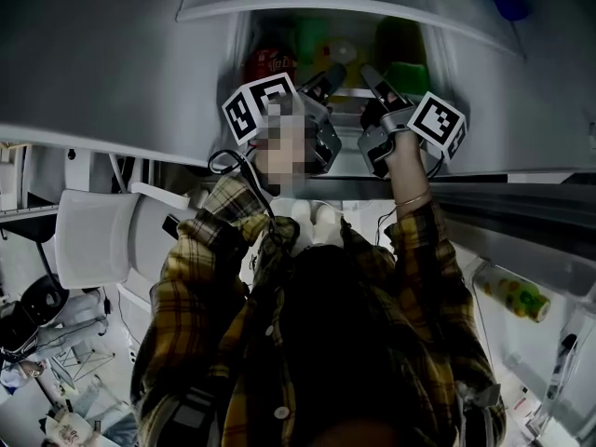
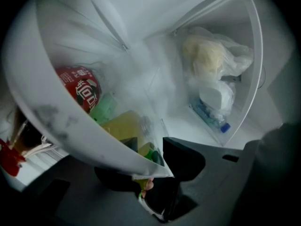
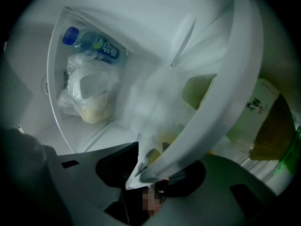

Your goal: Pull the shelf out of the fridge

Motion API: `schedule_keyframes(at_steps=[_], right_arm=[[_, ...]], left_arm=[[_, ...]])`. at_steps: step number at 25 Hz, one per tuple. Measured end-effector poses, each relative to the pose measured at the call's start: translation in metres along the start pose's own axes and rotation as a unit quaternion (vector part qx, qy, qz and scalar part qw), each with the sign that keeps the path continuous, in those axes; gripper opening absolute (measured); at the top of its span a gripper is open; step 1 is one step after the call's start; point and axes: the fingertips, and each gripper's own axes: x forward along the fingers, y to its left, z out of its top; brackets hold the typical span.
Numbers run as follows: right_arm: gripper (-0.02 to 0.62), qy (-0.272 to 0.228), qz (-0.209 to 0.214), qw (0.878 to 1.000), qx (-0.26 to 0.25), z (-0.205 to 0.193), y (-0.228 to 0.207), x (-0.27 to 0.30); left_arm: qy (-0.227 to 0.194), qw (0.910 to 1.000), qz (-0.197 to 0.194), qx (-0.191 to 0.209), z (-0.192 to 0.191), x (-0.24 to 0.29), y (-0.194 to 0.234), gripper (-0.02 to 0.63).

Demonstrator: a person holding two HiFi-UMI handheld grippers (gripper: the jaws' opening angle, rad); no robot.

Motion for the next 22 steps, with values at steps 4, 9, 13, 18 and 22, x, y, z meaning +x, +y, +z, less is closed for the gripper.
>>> schedule_keyframes(at_steps=[4,9,13,18,22], right_arm=[[0.166,0.001,-0.005,1.000,-0.002,0.0015,-0.0010,0.0031],[0.145,-0.004,-0.012,1.000,0.004,0.0020,-0.0040,0.0029],[0.102,-0.020,-0.005,1.000,0.013,0.0026,0.0003,0.0031],[0.063,-0.043,0.003,0.999,0.023,-0.0012,0.0014,-0.0003],[0.048,-0.056,0.013,0.997,0.058,-0.0014,-0.0001,-0.0001]], left_arm=[[-0.002,0.9999,-0.004,-0.016,-0.0002,0.0008,0.0021,0.150],[-0.004,0.9994,-0.014,-0.032,-0.0006,0.0020,0.0013,0.130],[-0.008,0.9993,-0.019,-0.030,0.0004,0.0016,-0.0001,0.116],[-0.022,0.9979,-0.037,-0.047,-0.0030,-0.0016,-0.0030,0.059],[-0.028,0.9975,-0.041,-0.051,-0.0023,-0.0014,-0.0033,0.046]])
